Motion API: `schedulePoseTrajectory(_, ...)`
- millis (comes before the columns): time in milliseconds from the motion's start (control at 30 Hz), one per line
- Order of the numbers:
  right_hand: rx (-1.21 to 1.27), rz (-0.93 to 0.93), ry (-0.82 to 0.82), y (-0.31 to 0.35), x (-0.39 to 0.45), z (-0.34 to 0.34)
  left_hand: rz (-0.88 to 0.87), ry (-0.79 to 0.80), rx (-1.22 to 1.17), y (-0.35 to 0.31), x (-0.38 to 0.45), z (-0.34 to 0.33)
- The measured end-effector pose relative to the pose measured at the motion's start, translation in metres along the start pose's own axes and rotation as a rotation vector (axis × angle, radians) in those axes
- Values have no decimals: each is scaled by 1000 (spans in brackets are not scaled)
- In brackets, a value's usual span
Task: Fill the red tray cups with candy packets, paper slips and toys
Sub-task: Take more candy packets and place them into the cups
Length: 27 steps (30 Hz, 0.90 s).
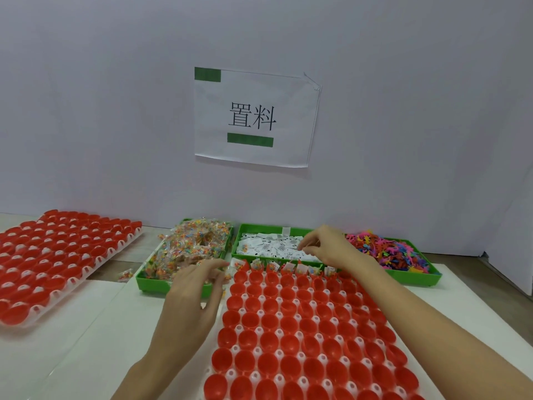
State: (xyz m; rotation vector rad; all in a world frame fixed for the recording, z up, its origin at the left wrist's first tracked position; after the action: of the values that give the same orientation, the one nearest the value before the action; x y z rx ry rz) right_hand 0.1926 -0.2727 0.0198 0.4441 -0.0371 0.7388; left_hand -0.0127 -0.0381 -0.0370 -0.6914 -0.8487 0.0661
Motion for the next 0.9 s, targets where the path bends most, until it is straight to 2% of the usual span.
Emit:
schedulePoseTrajectory(167,-43,-4,111,-6,22,-14,-18,44,-28,0,-3,-7)
schedulePoseTrajectory(433,-61,-11,120,-5,28,-15,-7,70,-49,1,-5,-8)
schedulePoseTrajectory(567,-19,-16,56,-4,25,-12,16,89,-64,-2,-6,-7)
schedulePoseTrajectory(767,65,3,-143,-4,12,-1,85,90,-125,-8,-6,-5)
schedulePoseTrajectory(900,249,-18,-296,1,-3,7,179,112,-246,-16,-4,-1)
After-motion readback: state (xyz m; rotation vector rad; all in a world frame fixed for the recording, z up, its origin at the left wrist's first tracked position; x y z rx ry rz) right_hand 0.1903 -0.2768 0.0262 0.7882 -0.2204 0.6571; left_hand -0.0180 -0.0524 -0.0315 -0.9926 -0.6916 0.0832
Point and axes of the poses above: each hand's wrist, its own x-axis towards the middle knuckle, its own z-axis out of the back of the hand, y = z × x, the point moved 1 cm from there along x, towards the middle knuckle, and after that the axes turned 12 degrees about z, right-handed, at the moved point
